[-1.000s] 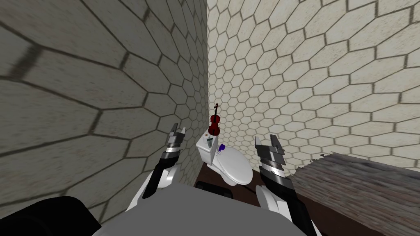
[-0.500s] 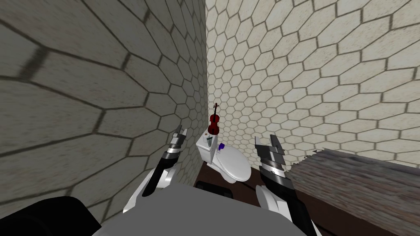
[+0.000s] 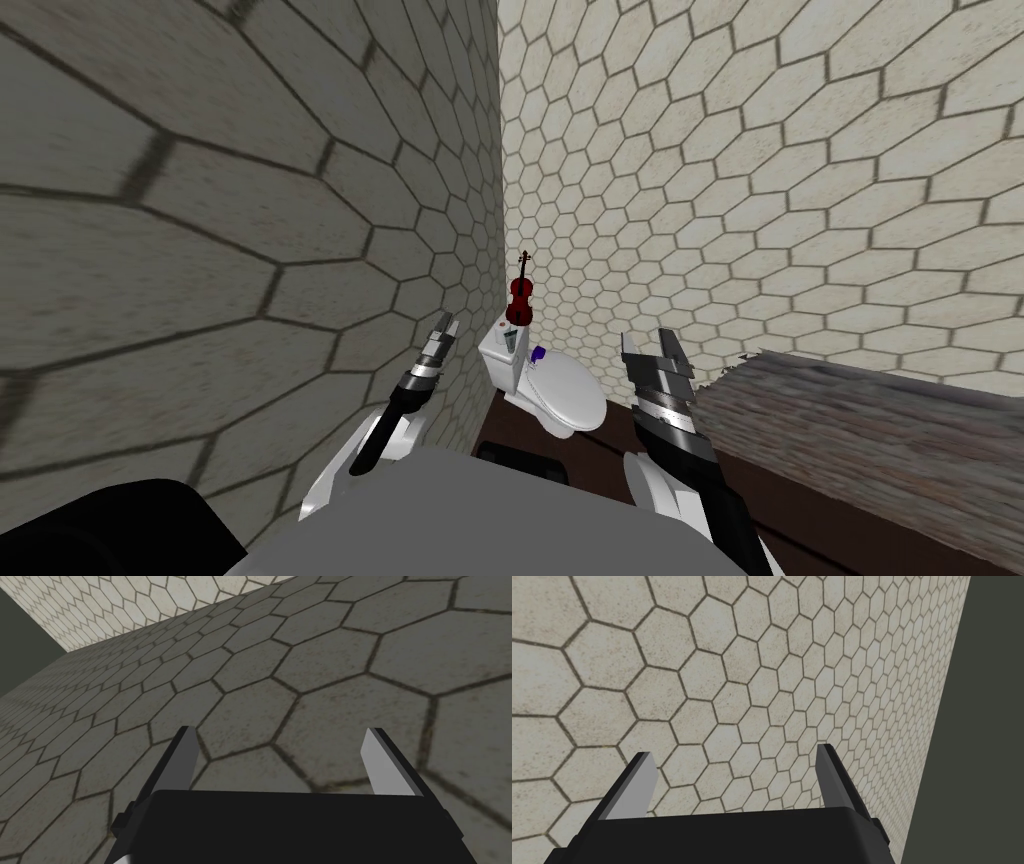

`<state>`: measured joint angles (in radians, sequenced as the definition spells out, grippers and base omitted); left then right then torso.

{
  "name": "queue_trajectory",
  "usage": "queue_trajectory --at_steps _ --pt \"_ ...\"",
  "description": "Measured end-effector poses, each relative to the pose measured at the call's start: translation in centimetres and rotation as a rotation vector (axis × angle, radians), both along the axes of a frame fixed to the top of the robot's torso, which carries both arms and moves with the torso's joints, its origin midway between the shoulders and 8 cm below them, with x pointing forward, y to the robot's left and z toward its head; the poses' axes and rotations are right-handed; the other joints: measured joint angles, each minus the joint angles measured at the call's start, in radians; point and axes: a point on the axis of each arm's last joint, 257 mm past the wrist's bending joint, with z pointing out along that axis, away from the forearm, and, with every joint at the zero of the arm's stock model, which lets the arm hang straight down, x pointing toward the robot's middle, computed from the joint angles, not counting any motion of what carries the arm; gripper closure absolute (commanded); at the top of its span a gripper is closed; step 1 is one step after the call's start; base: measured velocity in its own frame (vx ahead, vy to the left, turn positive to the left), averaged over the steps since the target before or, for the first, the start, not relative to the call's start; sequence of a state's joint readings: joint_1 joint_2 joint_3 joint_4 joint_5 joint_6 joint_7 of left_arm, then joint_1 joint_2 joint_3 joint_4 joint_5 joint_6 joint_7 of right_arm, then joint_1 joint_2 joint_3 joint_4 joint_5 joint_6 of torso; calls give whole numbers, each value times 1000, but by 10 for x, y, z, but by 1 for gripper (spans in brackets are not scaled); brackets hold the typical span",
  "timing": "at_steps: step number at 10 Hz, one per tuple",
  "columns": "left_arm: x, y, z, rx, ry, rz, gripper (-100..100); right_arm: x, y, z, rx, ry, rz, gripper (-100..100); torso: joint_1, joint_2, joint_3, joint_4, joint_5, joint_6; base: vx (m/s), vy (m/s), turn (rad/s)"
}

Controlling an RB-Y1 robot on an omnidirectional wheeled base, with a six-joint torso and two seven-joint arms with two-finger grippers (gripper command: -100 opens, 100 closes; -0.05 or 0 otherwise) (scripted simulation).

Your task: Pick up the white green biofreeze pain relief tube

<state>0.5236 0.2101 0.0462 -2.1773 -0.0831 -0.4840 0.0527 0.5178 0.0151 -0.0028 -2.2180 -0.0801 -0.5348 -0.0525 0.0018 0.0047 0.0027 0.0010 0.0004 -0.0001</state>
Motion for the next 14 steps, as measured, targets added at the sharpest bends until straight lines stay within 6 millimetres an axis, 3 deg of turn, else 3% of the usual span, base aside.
queue_trajectory --at_steps 7,14 --pt "10 0 -60 224 102 -2 -100 0 0 0 0 0 0 0 -1 -2 -1 0 0 0 -55 9 -69" --pt "15 -15 -120 524 184 -39 -100 0 0 0 0 0 0 0 -2 -8 -4 -1 -1 0 15 -7 -78"
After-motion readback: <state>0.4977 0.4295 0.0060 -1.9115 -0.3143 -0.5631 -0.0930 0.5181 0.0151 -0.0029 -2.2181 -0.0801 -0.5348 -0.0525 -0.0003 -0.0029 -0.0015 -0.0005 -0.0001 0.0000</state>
